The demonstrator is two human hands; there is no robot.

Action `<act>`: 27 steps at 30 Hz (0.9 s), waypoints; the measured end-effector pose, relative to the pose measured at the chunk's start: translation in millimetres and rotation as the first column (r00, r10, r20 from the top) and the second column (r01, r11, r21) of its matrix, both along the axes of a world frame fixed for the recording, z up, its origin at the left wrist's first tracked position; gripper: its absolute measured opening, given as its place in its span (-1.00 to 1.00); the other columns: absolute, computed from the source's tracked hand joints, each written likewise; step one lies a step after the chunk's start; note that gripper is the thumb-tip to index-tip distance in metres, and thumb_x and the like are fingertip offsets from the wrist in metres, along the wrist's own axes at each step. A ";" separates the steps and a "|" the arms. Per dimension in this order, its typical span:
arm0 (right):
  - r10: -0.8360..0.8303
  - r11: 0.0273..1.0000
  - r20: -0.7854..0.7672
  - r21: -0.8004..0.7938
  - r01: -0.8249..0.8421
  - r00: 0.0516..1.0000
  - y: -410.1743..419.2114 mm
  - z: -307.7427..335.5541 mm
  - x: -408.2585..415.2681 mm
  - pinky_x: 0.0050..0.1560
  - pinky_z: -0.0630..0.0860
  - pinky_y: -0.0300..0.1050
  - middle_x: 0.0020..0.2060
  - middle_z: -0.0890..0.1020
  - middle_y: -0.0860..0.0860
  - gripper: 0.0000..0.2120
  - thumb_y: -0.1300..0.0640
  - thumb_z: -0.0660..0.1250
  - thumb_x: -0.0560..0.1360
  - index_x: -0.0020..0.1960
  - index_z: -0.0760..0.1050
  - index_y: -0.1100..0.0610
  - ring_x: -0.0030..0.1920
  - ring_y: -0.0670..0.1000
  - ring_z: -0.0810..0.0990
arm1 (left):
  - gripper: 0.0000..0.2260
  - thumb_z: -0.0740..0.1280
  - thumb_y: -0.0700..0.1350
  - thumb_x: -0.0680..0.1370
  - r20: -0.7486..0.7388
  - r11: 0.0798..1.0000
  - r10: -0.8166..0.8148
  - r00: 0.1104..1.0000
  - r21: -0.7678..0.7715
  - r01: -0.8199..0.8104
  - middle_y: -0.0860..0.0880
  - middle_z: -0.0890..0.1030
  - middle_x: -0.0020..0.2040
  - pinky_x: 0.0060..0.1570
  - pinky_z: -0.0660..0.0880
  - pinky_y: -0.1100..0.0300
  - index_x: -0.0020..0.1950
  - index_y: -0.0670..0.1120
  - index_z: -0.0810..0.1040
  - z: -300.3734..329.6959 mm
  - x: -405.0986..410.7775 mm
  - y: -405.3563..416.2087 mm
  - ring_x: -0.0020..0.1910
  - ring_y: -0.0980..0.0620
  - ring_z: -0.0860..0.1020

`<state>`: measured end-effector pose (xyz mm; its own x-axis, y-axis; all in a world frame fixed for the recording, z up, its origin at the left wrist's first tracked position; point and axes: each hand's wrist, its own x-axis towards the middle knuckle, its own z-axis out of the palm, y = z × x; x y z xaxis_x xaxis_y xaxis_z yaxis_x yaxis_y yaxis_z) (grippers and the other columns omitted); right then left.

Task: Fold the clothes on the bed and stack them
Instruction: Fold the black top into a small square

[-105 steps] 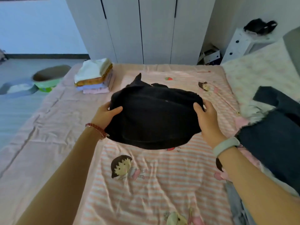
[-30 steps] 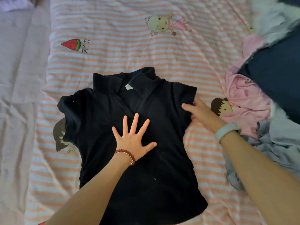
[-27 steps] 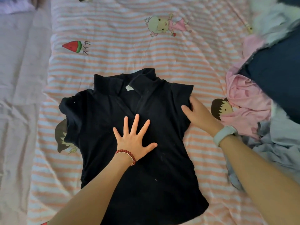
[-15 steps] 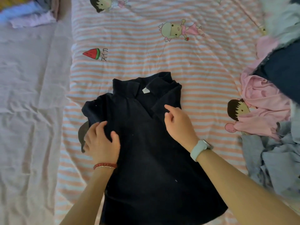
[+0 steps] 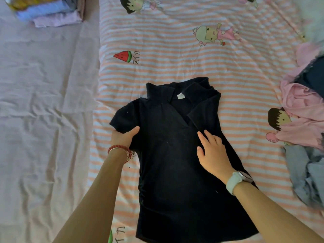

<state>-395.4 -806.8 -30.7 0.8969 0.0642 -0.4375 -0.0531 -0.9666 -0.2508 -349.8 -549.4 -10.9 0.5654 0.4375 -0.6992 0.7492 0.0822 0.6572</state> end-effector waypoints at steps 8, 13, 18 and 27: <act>-0.179 0.960 -0.043 0.213 0.184 0.983 1.7 4.2 9.2 0.40 0.11 -0.03 0.46 0.21 0.04 -0.54 0.16 0.10 0.59 0.48 0.16 0.09 0.44 0.09 0.10 | -0.59 0.26 0.07 0.53 0.144 0.628 -0.726 0.673 0.538 0.562 0.08 0.41 0.01 -0.10 0.39 0.27 0.37 0.05 0.33 2.6 -6.4 -45.5 -0.04 0.07 0.45; -0.161 0.969 0.206 0.220 0.115 0.965 1.0 9.1 5.4 0.38 0.11 -0.15 0.43 0.29 0.09 -0.56 0.22 0.11 0.57 0.45 0.22 0.18 0.43 0.07 0.18 | -0.54 0.13 0.07 0.58 -0.047 0.269 -0.867 0.497 0.795 0.544 -0.07 0.27 0.43 0.33 0.20 -0.05 0.47 0.01 0.24 -18.2 -7.5 -52.3 0.41 -0.12 0.19; 0.141 0.979 0.023 -0.150 -0.136 0.990 5.2 -5.6 7.6 0.45 -0.22 0.01 0.52 -0.13 0.09 -0.45 -0.03 -0.10 0.62 0.52 -0.17 0.17 0.51 0.05 -0.20 | -0.48 -0.15 0.18 0.59 -0.433 -0.099 -0.844 0.317 0.706 0.701 -0.03 -0.22 0.53 0.38 -0.21 -0.25 0.50 0.12 -0.23 -52.6 1.6 -42.8 0.49 -0.14 -0.22; -0.047 0.998 0.402 0.061 0.024 0.914 -16.7 23.6 73.0 0.17 0.32 0.01 0.25 0.47 0.08 -0.69 0.15 0.12 0.58 0.30 0.40 0.15 0.24 0.12 0.40 | -0.55 0.29 0.01 0.52 -0.037 0.314 -0.788 0.614 0.834 0.454 -0.18 0.29 0.40 0.26 0.22 -0.20 0.37 -0.07 0.33 -29.8 48.1 -41.0 0.36 -0.23 0.25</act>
